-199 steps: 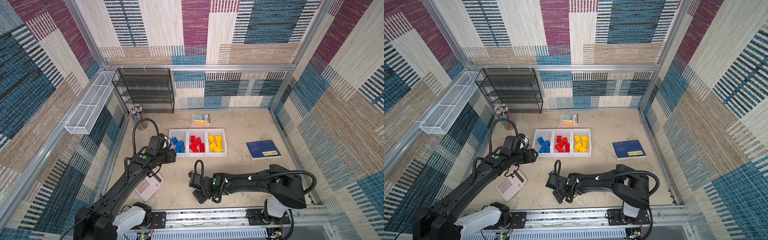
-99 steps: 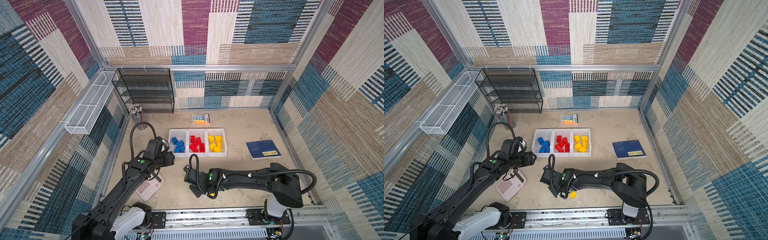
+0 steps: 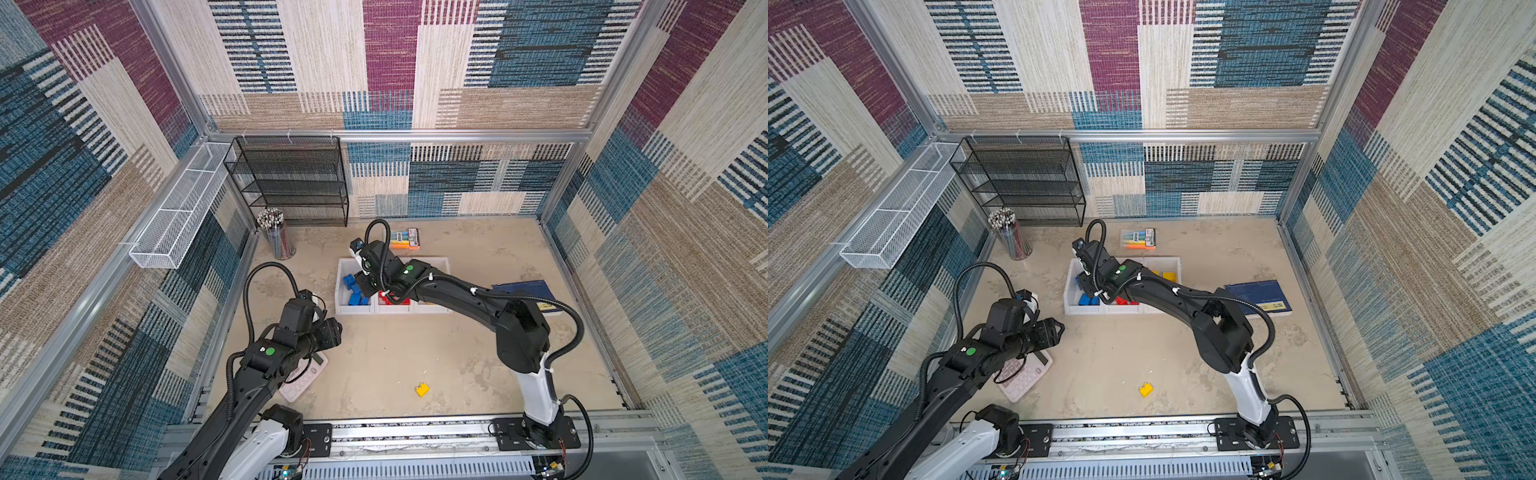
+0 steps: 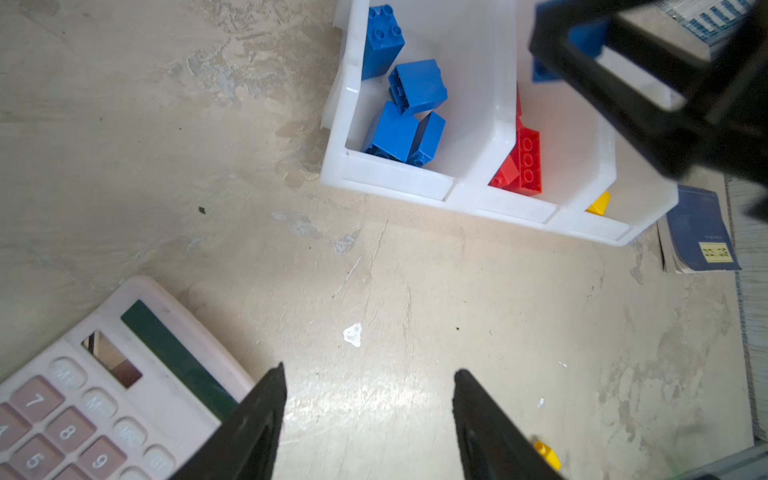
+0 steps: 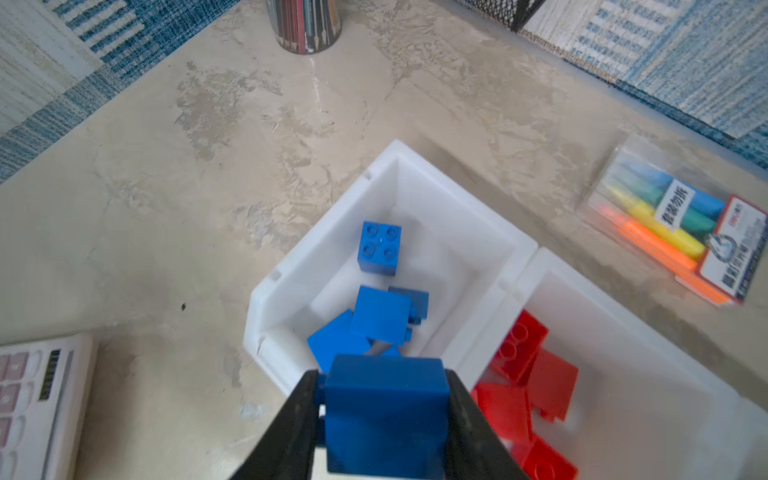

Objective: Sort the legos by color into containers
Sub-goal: 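Drop the blue brick into the nearest compartment with the right gripper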

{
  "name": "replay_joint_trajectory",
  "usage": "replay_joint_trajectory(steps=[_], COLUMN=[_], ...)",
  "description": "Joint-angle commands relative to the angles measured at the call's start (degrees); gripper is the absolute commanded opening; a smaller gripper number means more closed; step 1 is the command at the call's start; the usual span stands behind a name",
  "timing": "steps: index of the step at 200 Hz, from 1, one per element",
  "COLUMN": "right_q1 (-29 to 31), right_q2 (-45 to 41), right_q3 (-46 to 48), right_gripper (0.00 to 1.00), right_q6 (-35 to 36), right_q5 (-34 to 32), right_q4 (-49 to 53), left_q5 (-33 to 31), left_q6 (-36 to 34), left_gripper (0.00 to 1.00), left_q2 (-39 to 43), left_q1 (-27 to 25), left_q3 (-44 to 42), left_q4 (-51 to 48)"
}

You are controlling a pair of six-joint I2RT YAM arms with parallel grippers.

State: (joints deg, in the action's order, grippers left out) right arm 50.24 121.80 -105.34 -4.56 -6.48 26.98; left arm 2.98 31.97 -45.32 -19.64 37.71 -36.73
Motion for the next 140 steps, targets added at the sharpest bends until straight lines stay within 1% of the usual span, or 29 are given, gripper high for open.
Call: replay_joint_trajectory(steps=[1, 12, 23, 31, 37, 43, 49, 55, 80, 109, 118, 140], right_q1=[-1.3, -1.97, -2.41, -2.68, -2.9, -3.04, -3.24, -3.3, -3.38, -3.39, -3.39, -3.3], right_q2=[4.87, 6.42, 7.79, 8.78, 9.42, 10.08, 10.55, 10.74, 7.81, 2.03, -0.59, -8.77], right_q3=[-5.42, -7.5, -9.45, -11.0, -12.4, -13.7, -14.72, -15.11, -12.17, -6.99, -3.89, 8.3], right_gripper=[0.41, 0.41, 0.44, 0.52, 0.62, 0.69, 0.74, 0.77, 0.8, 0.81, 0.81, 0.8], right_q6=[1.23, 0.96, 0.95, 0.93, 0.69, 0.47, 0.25, 0.01, -0.28, -0.85, -1.27, -2.24], right_q5=[1.23, 1.77, 2.51, 2.66, 2.6, 2.24, 2.01, 1.8, 2.17, 2.18, 2.25, 1.88], right_q4=[1.17, 1.39, 1.56, 2.15, 2.95, 3.93, 4.75, 5.25, 3.87, 2.84, 2.0, -1.21], left_q5=[-1.38, -1.4, -1.12, -0.8, -0.58, -0.4, -0.27, -0.19, -0.6, -0.18, 0.08, 0.18], left_q6=[0.91, 0.95, 1.05, 1.17, 1.1, 1.09, 1.12, 1.09, 0.46, -0.05, -0.15, -0.35], left_gripper=[0.67, 0.66, 0.66, 0.67, 0.67, 0.67, 0.67, 0.67, 0.67, 0.67, 0.67, 0.67], left_q2=[1.71, 2.34, 2.66, 2.61, 2.47, 2.36, 2.23, 2.13, 1.67, 0.29, -0.17, -0.96], left_q1=[-0.03, -0.01, -0.03, -0.02, 0.03, -0.04, -0.05, -0.05, 0.02, -0.04, 0.06, 0.02], left_q3=[-0.11, -0.1, -0.19, -0.29, -0.36, -0.24, -0.06, 0.0, 0.56, 1.13, 1.3, 1.09], left_q4=[-2.61, -2.96, -3.13, -3.08, -3.13, -3.17, -3.25, -3.3, -3.36, -2.68, -2.39, -1.59])
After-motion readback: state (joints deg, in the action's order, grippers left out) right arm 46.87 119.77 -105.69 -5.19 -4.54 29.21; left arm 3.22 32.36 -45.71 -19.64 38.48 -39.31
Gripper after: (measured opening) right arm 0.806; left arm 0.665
